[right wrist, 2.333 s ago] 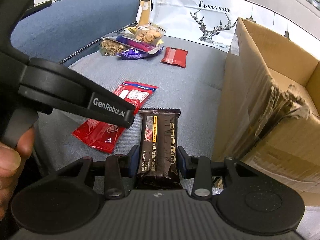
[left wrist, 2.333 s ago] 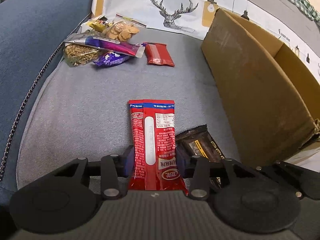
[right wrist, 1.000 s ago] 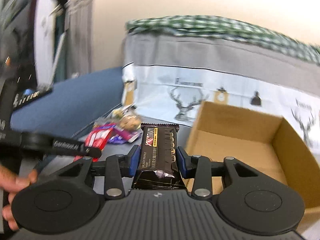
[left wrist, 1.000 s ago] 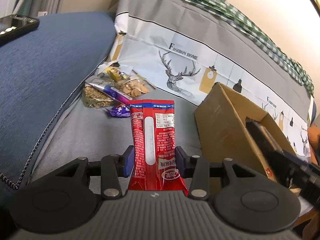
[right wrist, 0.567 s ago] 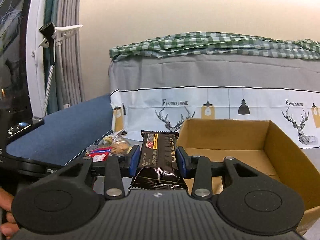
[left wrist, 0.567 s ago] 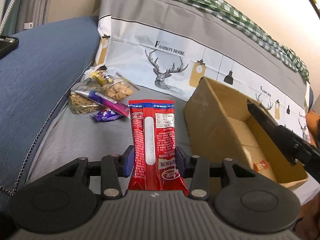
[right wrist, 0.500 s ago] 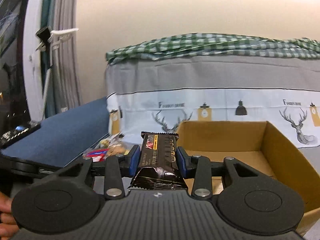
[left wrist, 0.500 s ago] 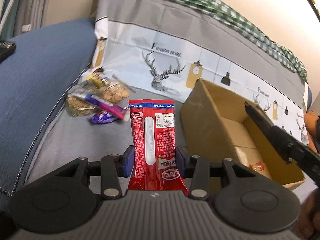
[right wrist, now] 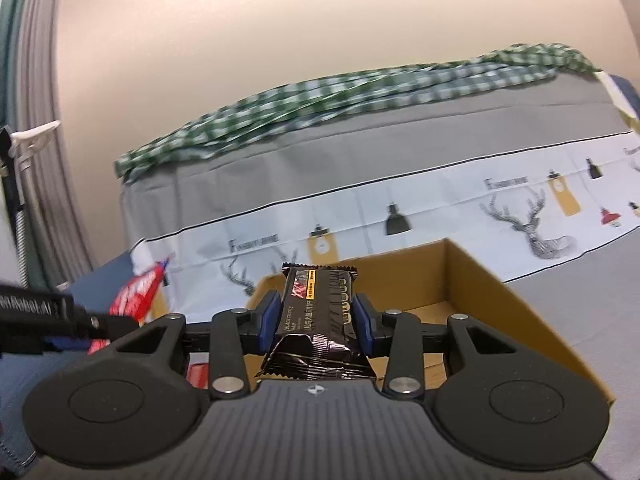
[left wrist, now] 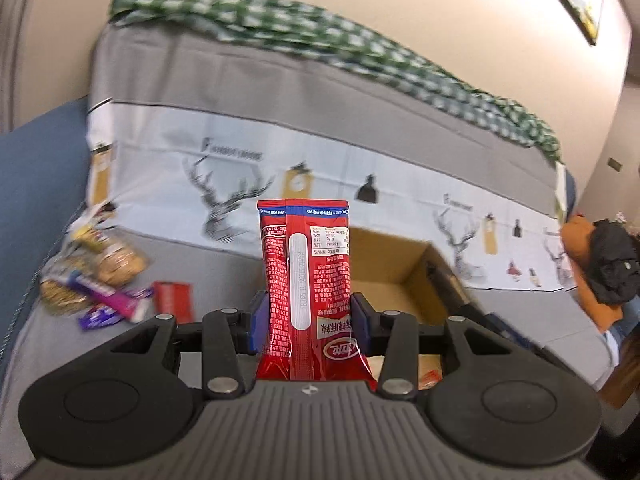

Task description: Organize snacks

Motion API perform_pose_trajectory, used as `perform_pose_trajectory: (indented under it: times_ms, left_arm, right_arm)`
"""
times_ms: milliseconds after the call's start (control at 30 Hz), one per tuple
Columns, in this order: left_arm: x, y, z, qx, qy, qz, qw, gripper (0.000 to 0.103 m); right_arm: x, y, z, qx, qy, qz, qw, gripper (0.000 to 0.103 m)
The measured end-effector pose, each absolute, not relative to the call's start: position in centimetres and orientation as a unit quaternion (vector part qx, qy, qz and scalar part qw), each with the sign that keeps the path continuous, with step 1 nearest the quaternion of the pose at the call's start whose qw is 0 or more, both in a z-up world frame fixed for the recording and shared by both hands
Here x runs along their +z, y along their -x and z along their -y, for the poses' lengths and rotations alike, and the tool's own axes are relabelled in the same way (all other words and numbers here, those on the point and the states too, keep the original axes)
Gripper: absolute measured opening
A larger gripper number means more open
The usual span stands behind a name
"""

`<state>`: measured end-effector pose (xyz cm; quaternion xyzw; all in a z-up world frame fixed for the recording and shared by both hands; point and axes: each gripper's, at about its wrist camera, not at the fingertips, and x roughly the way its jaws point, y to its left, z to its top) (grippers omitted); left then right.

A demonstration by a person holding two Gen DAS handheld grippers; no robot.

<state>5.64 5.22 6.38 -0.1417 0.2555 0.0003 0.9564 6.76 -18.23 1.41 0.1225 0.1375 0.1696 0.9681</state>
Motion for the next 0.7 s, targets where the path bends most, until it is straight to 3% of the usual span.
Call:
perform_pose_trajectory:
  times_ms: [700]
  left_arm:
    - [8.9, -9.0, 0.6, -0.041, 0.130, -0.253, 0.958, 0.047]
  right_arm:
    - [0.5, -8.2, 21.6, 0.113, -0.138, -0.141, 0.974, 0.041]
